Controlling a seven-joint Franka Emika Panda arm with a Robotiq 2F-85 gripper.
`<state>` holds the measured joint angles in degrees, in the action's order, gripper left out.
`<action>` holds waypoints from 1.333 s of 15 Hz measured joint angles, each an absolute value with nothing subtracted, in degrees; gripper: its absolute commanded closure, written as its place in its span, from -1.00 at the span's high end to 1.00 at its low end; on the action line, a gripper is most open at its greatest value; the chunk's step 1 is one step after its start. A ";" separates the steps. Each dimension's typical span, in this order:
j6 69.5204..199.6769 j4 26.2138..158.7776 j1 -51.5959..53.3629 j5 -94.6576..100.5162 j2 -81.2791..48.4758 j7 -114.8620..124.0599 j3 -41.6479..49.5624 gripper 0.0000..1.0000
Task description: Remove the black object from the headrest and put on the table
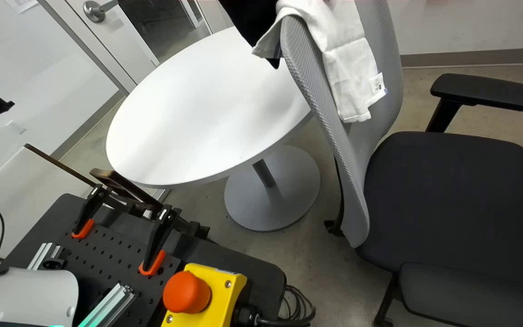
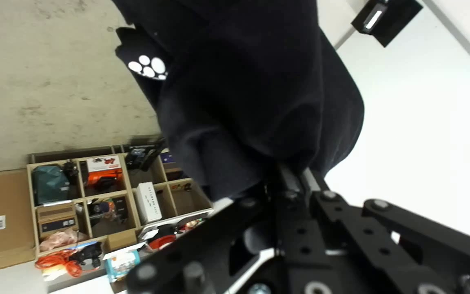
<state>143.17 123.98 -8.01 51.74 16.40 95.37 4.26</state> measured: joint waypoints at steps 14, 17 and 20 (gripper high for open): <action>141.50 122.78 -1.23 29.46 21.99 76.41 -9.23 -0.98; 141.94 125.69 -0.57 27.69 19.93 74.78 -11.31 -0.28; 142.34 127.99 0.78 24.12 17.91 72.37 -11.75 0.16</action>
<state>142.34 127.99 0.78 24.12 17.91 72.37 -11.75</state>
